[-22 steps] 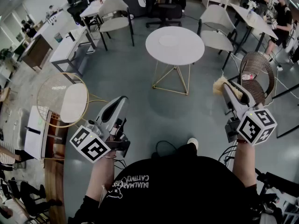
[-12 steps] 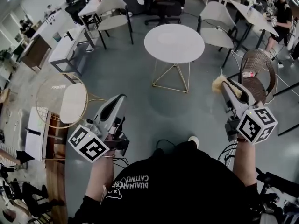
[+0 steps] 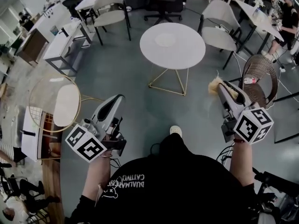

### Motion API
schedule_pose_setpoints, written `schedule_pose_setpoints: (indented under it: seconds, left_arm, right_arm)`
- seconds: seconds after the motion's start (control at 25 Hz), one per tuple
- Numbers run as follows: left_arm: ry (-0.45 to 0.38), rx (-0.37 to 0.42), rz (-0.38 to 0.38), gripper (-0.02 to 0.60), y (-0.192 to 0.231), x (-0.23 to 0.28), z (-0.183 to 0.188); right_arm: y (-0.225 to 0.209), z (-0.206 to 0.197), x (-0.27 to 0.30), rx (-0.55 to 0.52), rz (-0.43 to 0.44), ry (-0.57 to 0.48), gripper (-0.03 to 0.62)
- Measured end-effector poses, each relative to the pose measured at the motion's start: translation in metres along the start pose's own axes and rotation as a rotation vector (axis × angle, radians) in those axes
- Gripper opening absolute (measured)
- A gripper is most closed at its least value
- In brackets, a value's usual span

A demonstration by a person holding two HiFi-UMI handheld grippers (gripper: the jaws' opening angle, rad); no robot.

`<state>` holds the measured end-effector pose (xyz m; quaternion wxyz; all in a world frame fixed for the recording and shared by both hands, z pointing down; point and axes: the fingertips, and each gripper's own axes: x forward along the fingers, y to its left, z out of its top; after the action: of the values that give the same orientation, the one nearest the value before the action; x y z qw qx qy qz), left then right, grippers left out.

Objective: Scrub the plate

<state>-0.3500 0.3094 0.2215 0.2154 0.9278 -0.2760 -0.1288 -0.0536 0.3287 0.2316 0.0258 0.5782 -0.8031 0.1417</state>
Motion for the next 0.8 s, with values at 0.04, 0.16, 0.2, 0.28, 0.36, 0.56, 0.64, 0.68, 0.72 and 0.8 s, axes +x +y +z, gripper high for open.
schedule_pose_setpoints:
  seconds: [0.04,0.16,0.2,0.28,0.36,0.56,0.64,0.68,0.72,0.8]
  left_arm:
    - [0.004,0.007,0.004,0.003,0.005,0.013,0.003]
    - [0.019,0.025,0.020,0.003,0.018,0.050,0.005]
    - [0.024,0.024,0.025,0.003,0.022,0.062,0.004]
    - [0.033,0.012,0.036,0.003,0.033,0.090,0.004]
    - [0.036,-0.007,0.052,0.003,0.049,0.120,0.004]
    - [0.034,-0.003,0.085,0.002,0.078,0.179,0.001]
    - [0.031,0.009,0.102,0.003,0.088,0.198,0.003]
    - [0.026,0.008,0.113,0.002,0.094,0.206,0.005]
    - [0.019,0.003,0.125,0.003,0.100,0.213,0.007]
    - [0.007,-0.011,0.149,0.003,0.110,0.224,0.009]
  right_arm:
    - [-0.008,0.005,0.012,-0.004,0.012,0.003,0.089]
    - [-0.028,0.019,0.043,-0.016,0.061,0.004,0.089]
    - [-0.035,0.023,0.052,-0.019,0.078,0.006,0.089]
    - [-0.055,0.032,0.074,-0.021,0.105,0.010,0.089]
    - [-0.079,0.040,0.099,-0.024,0.123,0.022,0.089]
    - [-0.130,0.044,0.142,-0.036,0.161,0.070,0.089]
    - [-0.150,0.049,0.157,-0.034,0.170,0.080,0.089]
    - [-0.158,0.052,0.165,-0.034,0.176,0.085,0.089]
    - [-0.164,0.054,0.173,-0.036,0.184,0.090,0.089]
    - [-0.176,0.059,0.187,-0.038,0.200,0.103,0.089]
